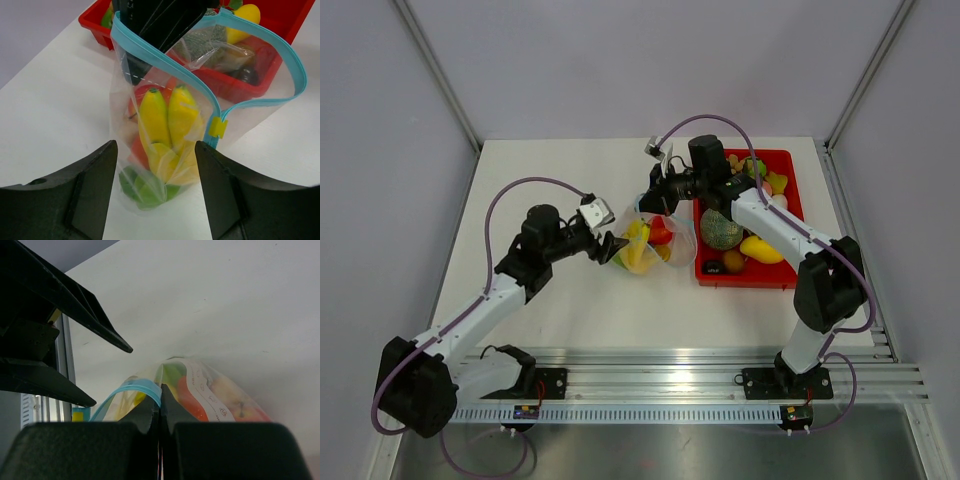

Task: Place the food in the zip-top bag and seal the zipper
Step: Zip the zipper food storage bag at the center of the board.

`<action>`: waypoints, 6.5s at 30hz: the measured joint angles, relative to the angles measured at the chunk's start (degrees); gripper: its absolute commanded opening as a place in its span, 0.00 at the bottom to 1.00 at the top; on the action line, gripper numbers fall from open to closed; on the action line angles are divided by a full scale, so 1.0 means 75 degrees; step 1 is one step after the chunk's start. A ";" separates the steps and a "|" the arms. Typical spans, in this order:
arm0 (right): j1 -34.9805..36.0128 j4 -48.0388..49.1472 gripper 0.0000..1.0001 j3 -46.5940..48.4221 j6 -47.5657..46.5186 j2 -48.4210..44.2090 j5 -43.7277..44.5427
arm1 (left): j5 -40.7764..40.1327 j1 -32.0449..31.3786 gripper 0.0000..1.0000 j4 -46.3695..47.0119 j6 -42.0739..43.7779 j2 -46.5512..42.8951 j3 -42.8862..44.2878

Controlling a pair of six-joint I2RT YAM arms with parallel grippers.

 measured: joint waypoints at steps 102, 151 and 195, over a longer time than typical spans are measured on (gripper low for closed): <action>0.0930 -0.3617 0.54 0.1786 -0.4704 -0.0906 -0.0667 | 0.3998 0.1000 0.00 -0.1145 -0.0143 0.0414 0.1489; 0.1367 -0.1722 0.00 -0.0079 -0.3797 -0.1754 0.0131 | 0.4164 0.1096 0.00 -0.1594 -0.0166 0.0510 0.1606; 0.1093 -0.2107 0.00 0.0070 -0.3185 -0.1536 0.0157 | 0.3500 0.0420 0.00 -0.2057 0.0102 0.1026 0.2037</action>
